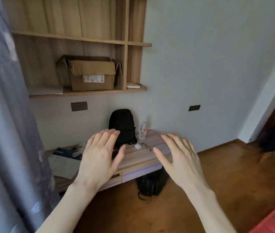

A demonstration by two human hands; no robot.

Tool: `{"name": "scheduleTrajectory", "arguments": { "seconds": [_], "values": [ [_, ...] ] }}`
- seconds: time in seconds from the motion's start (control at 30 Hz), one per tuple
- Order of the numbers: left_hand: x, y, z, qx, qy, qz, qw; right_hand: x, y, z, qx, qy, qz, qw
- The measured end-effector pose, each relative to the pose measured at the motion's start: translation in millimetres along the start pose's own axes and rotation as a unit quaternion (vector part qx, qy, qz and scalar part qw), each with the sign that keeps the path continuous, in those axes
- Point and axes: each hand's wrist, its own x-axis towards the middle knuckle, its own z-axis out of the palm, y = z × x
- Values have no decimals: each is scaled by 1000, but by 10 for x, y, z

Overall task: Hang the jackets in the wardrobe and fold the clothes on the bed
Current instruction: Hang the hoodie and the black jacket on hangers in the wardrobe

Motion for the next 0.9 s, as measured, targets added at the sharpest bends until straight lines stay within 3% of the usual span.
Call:
{"name": "scheduleTrajectory", "arguments": {
  "seconds": [0.47, 0.9],
  "values": [
    [1262, 275, 1530, -96, -8, 93, 991, 514, 1180, 667, -94, 5, 111, 989],
    [2533, 1125, 2983, -217, -40, 163, 962, 871, 2582, 783, -183, 50, 247, 950]
  ]
}}
